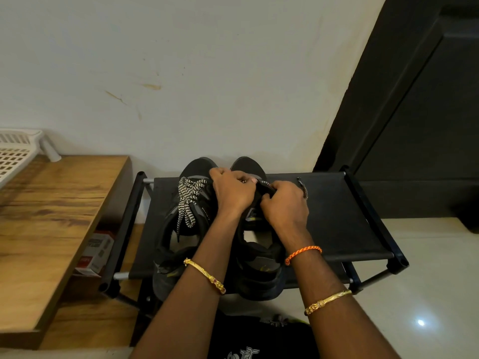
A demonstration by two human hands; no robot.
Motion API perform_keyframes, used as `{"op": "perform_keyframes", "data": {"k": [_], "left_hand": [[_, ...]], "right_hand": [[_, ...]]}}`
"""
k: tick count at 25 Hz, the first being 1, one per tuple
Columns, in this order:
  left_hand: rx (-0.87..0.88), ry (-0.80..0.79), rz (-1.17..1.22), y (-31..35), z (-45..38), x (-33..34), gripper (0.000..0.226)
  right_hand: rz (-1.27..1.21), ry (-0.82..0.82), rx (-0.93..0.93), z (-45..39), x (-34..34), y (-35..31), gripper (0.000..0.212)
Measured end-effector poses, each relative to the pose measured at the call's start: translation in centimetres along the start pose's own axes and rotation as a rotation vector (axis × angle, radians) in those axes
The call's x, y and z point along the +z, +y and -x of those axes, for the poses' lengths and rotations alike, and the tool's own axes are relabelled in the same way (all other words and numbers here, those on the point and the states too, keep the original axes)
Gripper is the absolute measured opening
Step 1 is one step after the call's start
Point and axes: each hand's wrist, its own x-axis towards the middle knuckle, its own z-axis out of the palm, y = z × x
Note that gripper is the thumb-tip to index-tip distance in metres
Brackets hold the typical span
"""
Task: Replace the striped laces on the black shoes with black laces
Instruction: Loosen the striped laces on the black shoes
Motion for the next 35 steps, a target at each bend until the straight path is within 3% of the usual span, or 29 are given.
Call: {"op": "perform_keyframes", "data": {"k": [6,9,11,13,15,17,20,25,28,35], "left_hand": [[0.016,0.239,0.553,2.7,-0.6,-3.0,0.02],[-0.009,0.168,0.875,3.6,-1.1,-4.5,0.019],[-0.034,0.112,0.761,3.7,-0.8,-4.7,0.013],[0.031,0.032,0.386,3.2,-0.4,-4.2,0.009],[0.088,-0.139,-0.066,2.3,0.2,-3.0,0.019],[0.035,-0.229,-0.294,1.6,0.8,-1.8,0.028],[-0.01,-0.131,-0.285,1.4,1.0,-1.1,0.021],[0.042,-0.051,-0.257,1.0,0.5,-0.7,0.013],[0.078,0.077,-0.228,1.4,0.4,-1.2,0.006],[0.231,0.395,0.306,2.8,0.5,-3.0,0.012]], "right_hand": [[0.034,-0.008,0.002,0.2,0.2,-0.1,0.024],[0.031,-0.015,0.01,0.2,0.2,-0.1,0.025],[0.028,-0.02,0.021,0.2,0.2,-0.2,0.023],[0.023,-0.031,0.028,0.1,0.2,-0.2,0.022],[0.03,-0.042,0.026,0.0,0.1,-0.3,0.022],[0.031,-0.049,0.018,0.0,0.0,-0.3,0.024],[0.034,-0.053,0.007,0.0,0.0,-0.3,0.025],[0.022,-0.053,0.022,-0.1,0.1,-0.2,0.023],[0.012,-0.031,0.048,-0.1,0.2,-0.2,0.02],[-0.003,-0.018,0.07,-0.1,0.3,-0.1,0.022]]}}
